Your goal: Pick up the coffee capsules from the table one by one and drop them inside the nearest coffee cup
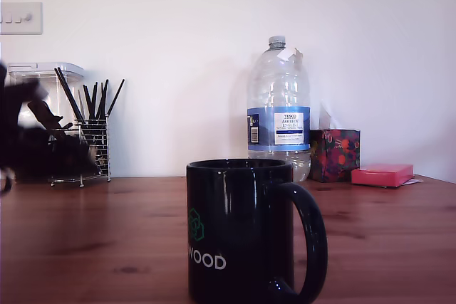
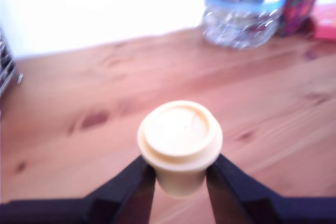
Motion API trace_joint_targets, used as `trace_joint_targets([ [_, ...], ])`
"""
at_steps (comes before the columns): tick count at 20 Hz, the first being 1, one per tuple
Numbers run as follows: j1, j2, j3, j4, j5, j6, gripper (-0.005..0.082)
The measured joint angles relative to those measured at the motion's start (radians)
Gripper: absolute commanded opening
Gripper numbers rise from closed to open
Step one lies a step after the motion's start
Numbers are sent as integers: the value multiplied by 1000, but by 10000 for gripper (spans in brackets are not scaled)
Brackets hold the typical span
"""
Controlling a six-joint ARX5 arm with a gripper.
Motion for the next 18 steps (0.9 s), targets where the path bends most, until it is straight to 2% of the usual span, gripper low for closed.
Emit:
trace_joint_targets([
  [7, -101, -314, -2, -384, 19, 14, 126],
  [11, -197, -490, -1, -573, 23, 16, 126],
  [18, -370, -703, -1, -924, 23, 16, 126],
])
